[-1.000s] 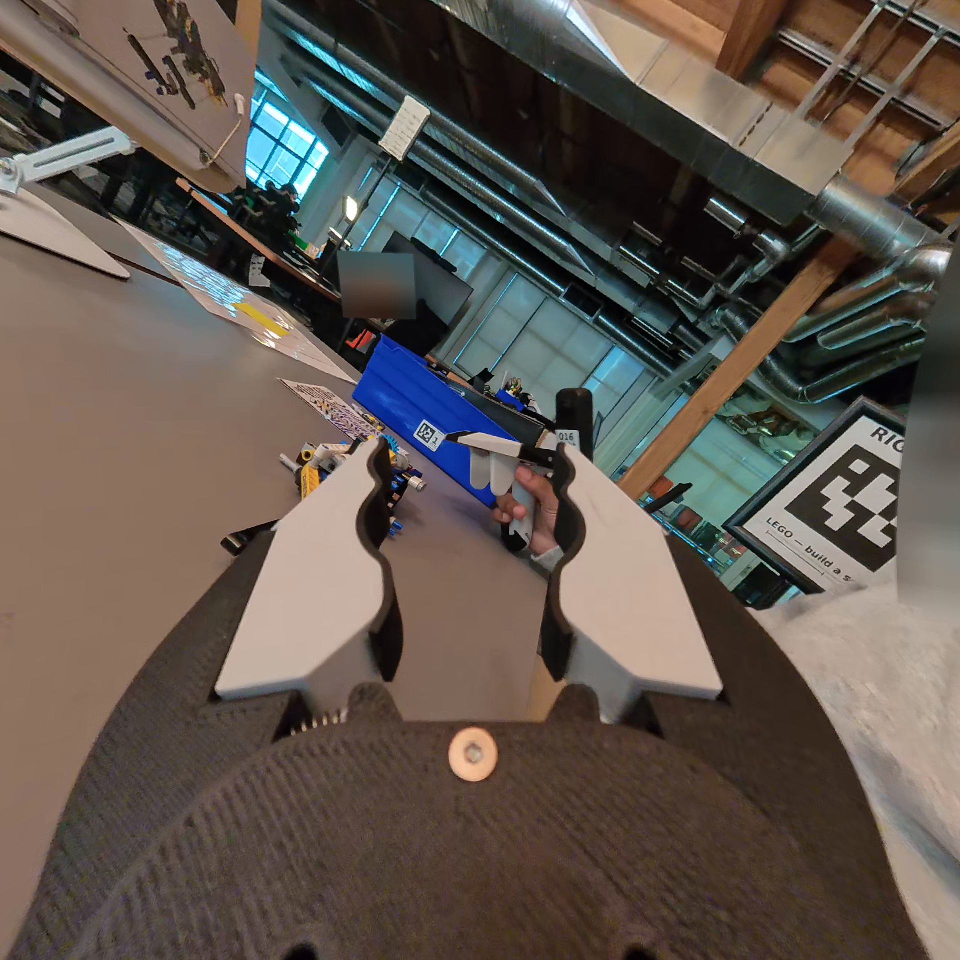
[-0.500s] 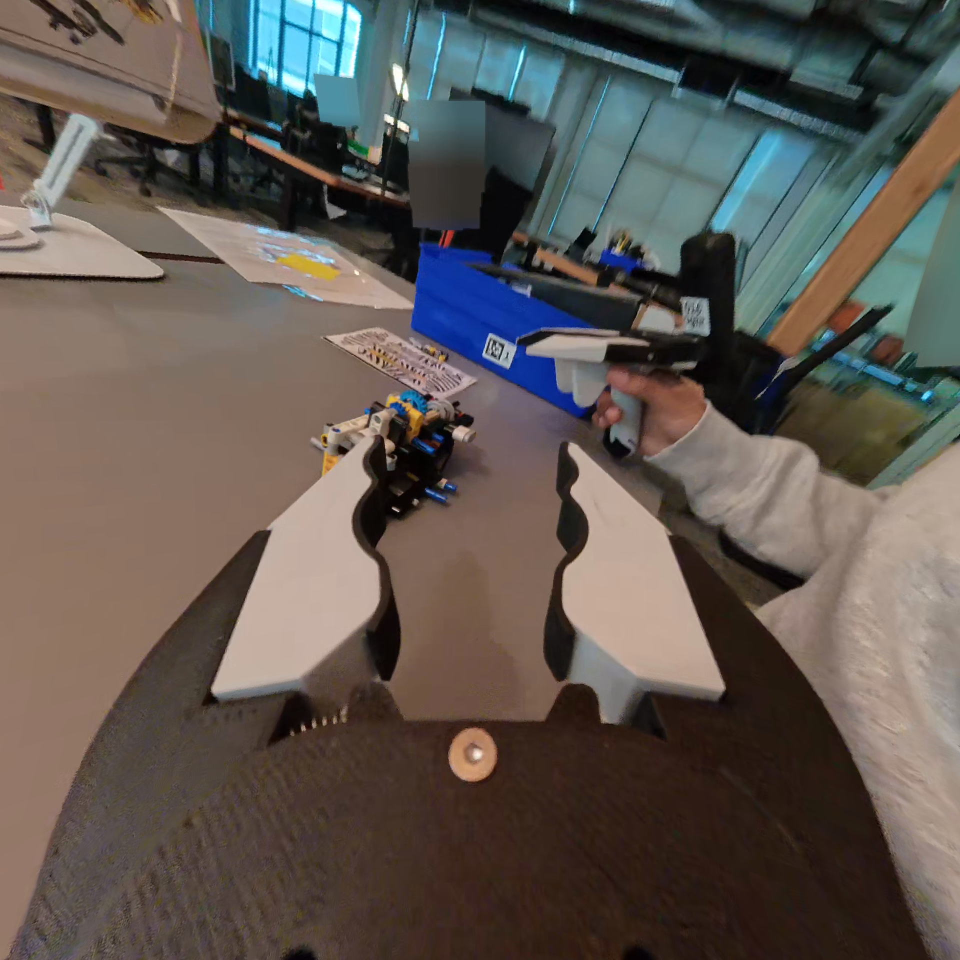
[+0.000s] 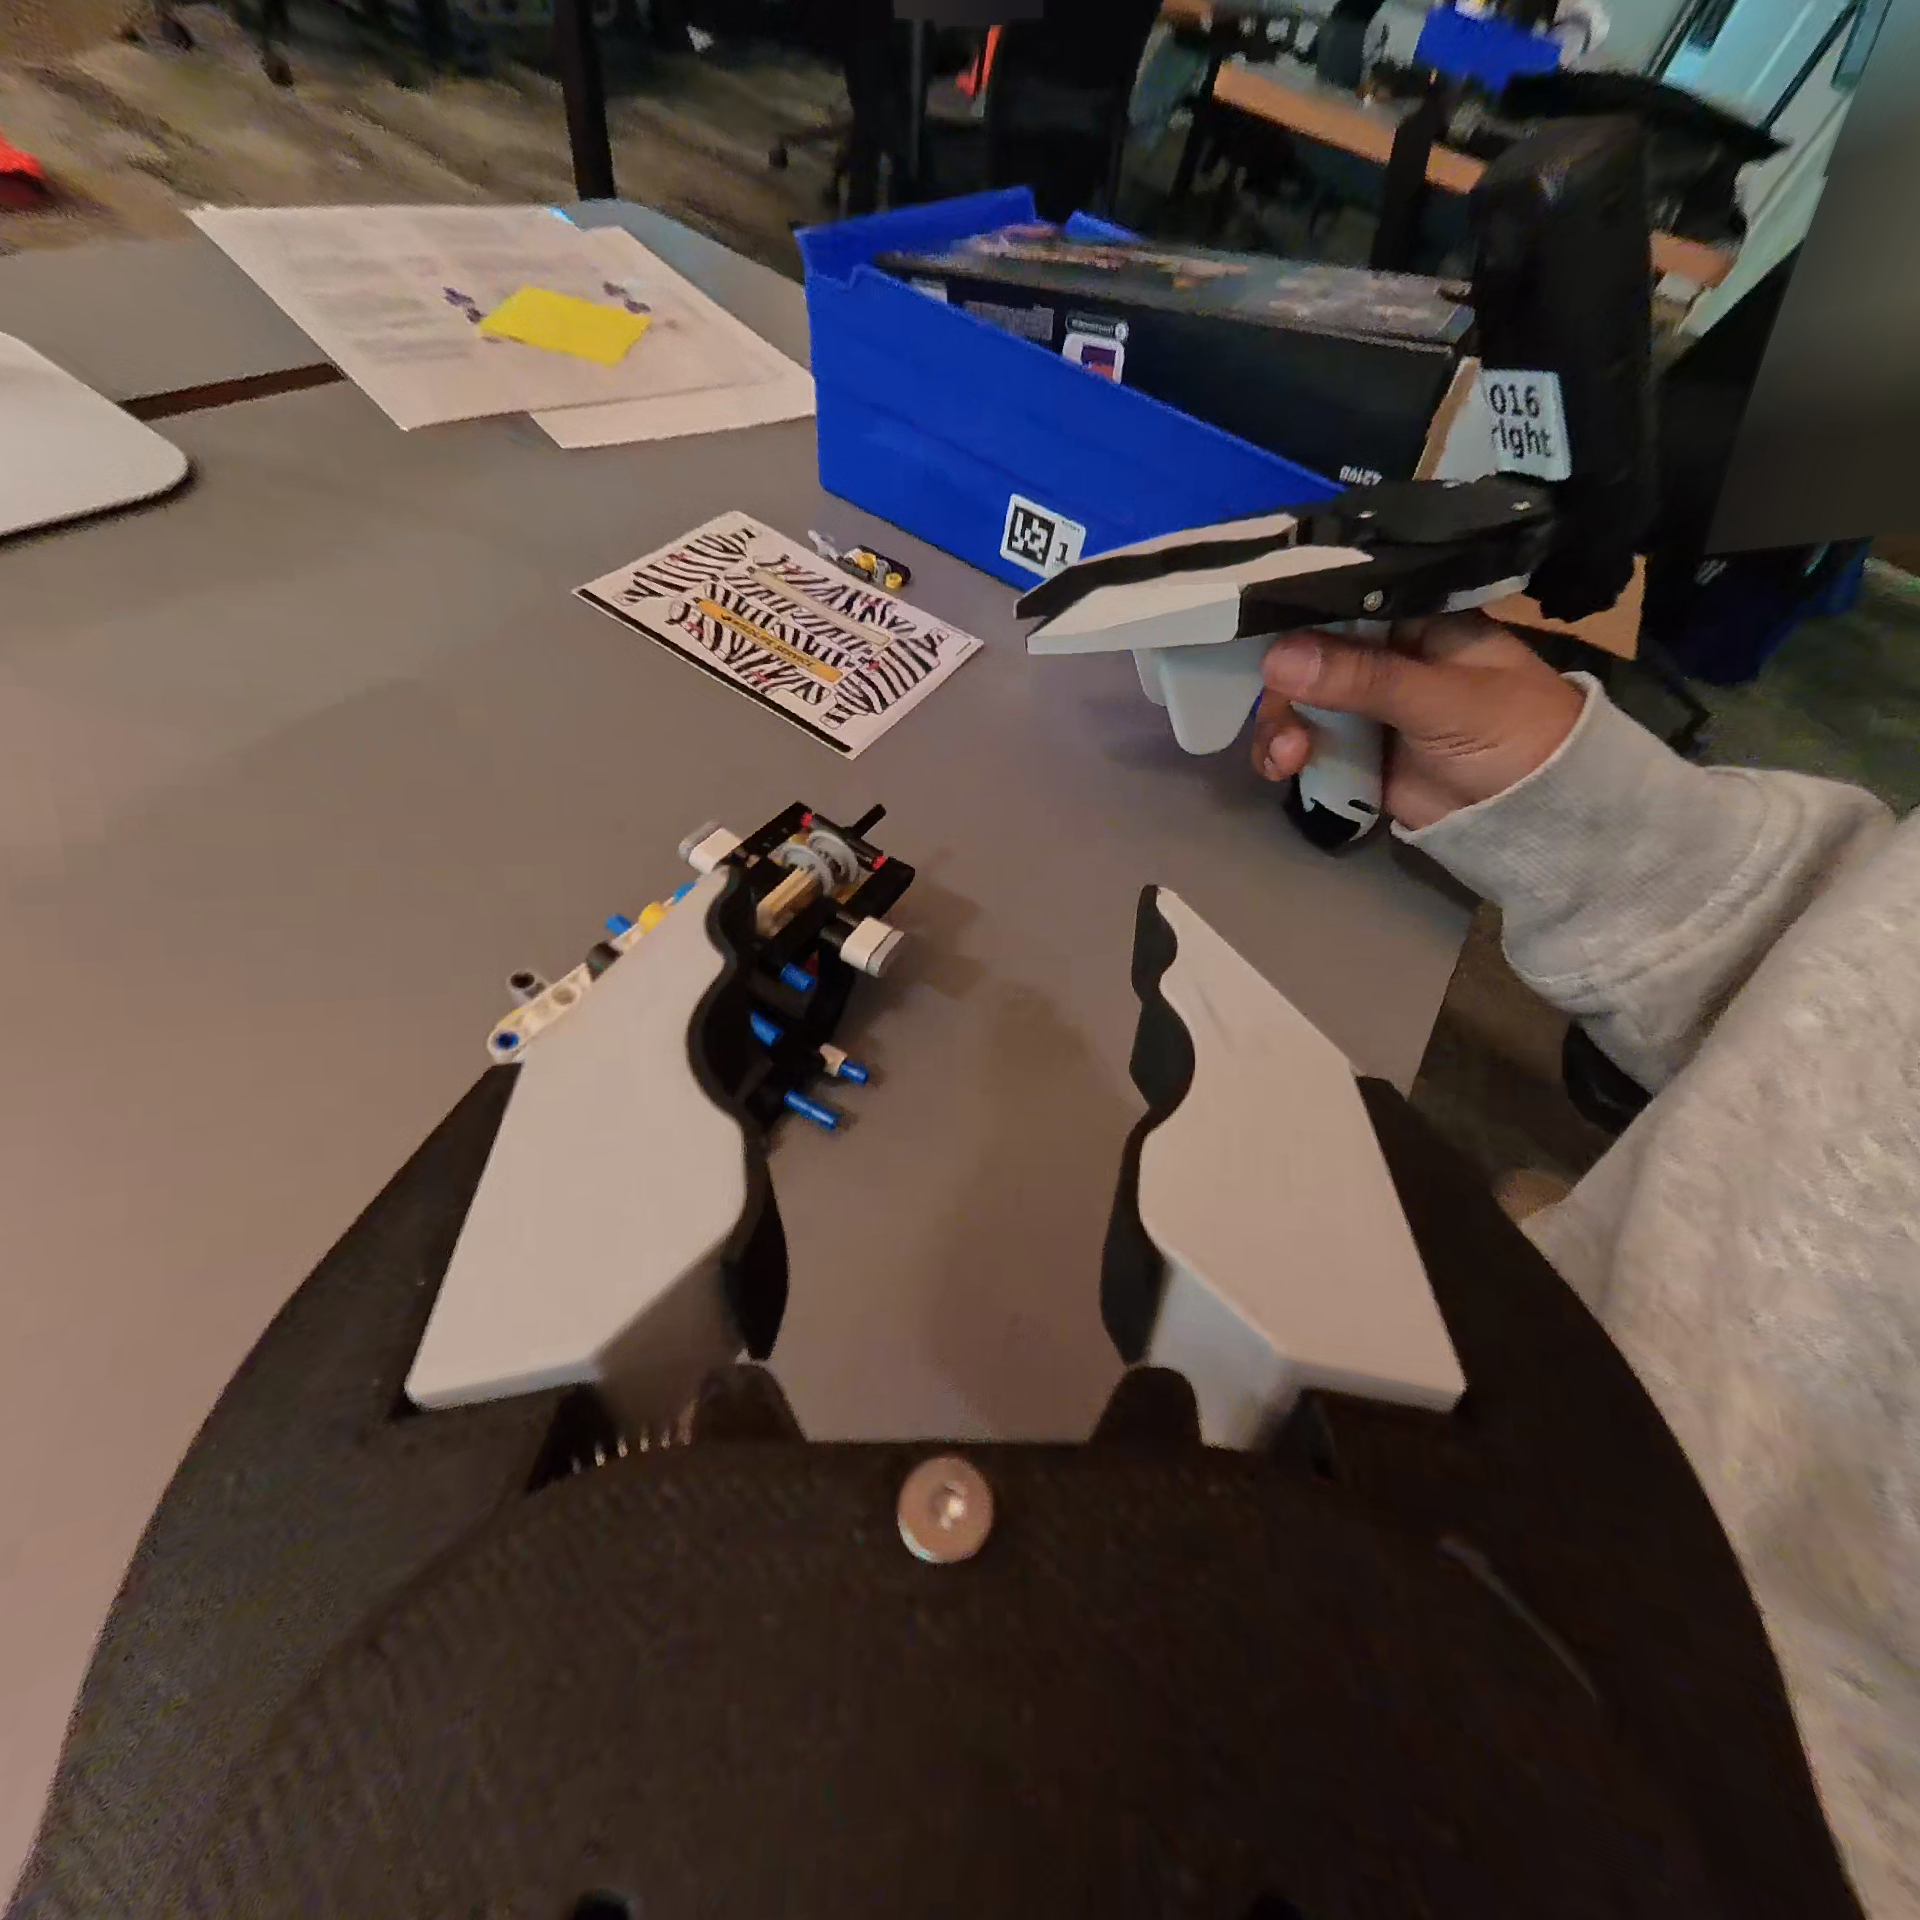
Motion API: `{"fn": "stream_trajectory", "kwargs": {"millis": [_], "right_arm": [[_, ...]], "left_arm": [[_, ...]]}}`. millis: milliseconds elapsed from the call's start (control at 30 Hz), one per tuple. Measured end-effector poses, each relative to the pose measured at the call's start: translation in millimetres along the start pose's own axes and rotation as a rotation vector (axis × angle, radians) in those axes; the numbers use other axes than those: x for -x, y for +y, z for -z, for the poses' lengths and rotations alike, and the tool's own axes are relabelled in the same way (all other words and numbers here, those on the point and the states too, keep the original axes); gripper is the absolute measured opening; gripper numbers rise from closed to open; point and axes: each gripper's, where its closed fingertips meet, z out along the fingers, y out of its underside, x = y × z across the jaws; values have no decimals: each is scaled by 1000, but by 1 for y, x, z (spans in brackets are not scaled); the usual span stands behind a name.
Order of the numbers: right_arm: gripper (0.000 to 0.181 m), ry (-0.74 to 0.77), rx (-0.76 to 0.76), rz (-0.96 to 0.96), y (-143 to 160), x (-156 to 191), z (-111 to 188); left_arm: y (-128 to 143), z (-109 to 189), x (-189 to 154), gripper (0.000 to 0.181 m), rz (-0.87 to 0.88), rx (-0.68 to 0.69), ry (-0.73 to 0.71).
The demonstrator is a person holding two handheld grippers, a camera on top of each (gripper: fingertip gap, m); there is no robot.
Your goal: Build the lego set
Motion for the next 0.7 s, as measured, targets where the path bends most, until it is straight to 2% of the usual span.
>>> {"fn": "stream_trajectory", "kwargs": {"millis": [400, 533, 700], "right_arm": [[25, 3, 5, -45, 1, -5, 1], [21, 9, 3, -49, 1, -6, 1], [23, -12, 8, -52, 2, -4, 0]], "left_arm": [[-11, -45, 5, 75, -103, 180, -28], [0, -53, 15, 78, -173, 321, -43], [9, -66, 30, 83, -365, 503, -71]]}}
